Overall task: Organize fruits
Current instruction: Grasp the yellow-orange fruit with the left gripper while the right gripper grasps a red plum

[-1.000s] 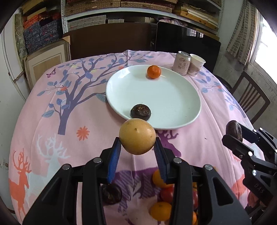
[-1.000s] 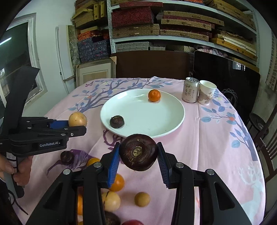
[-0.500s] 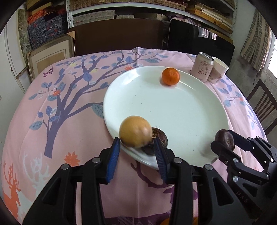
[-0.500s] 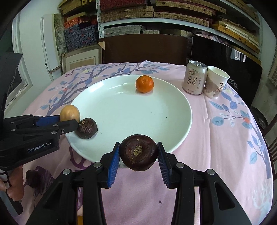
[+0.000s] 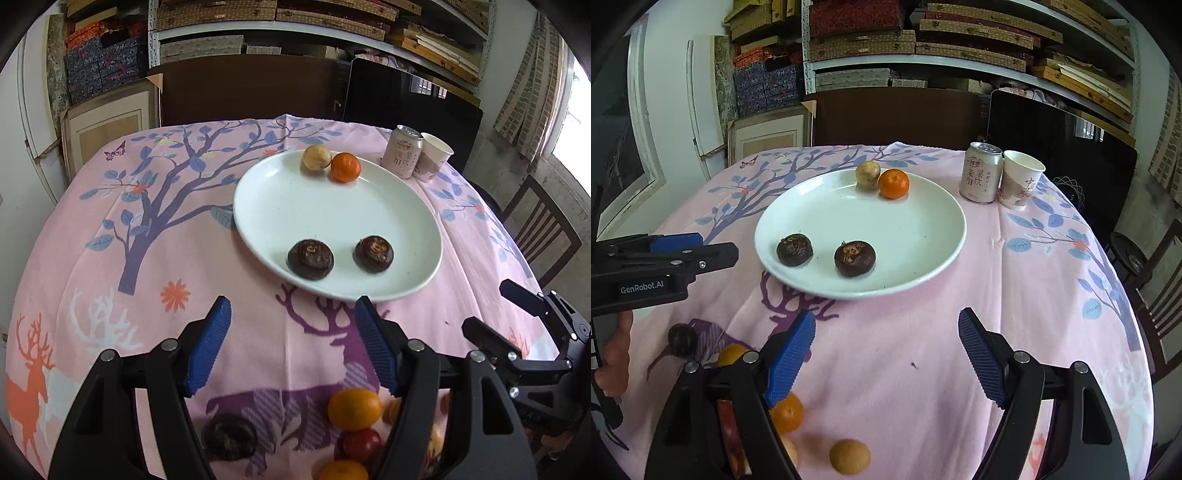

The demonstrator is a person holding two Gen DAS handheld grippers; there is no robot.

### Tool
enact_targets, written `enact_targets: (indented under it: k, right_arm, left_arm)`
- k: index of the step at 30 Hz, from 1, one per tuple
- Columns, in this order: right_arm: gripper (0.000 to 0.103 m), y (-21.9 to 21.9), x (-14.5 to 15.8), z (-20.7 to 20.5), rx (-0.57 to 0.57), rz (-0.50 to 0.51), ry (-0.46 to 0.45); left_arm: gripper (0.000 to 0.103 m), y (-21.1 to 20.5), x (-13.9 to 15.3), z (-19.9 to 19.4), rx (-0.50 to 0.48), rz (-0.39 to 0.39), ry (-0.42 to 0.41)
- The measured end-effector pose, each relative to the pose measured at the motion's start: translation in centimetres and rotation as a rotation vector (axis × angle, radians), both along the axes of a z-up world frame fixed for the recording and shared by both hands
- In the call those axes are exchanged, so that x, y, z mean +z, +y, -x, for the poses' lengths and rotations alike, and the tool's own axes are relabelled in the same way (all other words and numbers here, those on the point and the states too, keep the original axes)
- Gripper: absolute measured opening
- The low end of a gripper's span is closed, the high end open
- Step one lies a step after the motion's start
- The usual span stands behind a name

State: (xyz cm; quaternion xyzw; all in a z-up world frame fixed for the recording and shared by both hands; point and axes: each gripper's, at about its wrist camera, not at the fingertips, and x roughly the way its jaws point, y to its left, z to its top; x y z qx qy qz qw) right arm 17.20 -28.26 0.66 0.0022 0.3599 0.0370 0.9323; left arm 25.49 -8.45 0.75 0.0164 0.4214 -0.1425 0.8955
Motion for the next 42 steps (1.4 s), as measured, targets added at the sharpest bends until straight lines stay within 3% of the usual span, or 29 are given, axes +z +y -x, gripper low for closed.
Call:
enact_targets:
  k: [2,7,17,27,32,35,38,42]
  right_arm:
    - [0.081,-0.3,0.1,1.7,-0.006,-0.009,0.001]
    - [0.081,-0.9,-0.8,5.8,-0.019,-0.023,0.022]
    - [0.081,-0.7,-3.9,11.6,-0.007,-0.049,0.09]
    - [0.081,-0.1,-5.2,12.3,0.007,-0.082,0.145]
    - [0.08,1.1,-6.1,10.9,0.002,-0.026,0.211]
    - [0.073,1.2,-6.4,10.2,-0.011,-0.027,0.217]
    - [0.039,1.4,-6.1,10.0,0.013,-0.054,0.201]
    - [0.039,1.2,-6.1,10.3,-0.009,-0.067,0.189]
  left_arm:
    - [0.075,0.6,0.0,2.0,-0.009,-0.013,-0.004]
    - [0.076,2.4,-0.4,6.8,-0.015,-0.029,-0.019]
    - [0.076,5.1,-3.4,12.9,-0.014,0.009,0.059]
    - [0.077,5.6,-5.6,14.5,-0.014,0.02,0.119]
    - [0.077,5.7,-5.8,14.5,-0.012,0.016,0.129]
    - [0.077,5.7,-5.6,14.7,-0.02,0.007,0.125]
    - [0.077,5.7,-5.5,15.2,-0.029,-0.004,0.115]
    - [0.077,5.8,-5.5,15.8,-0.036,0.009,0.125]
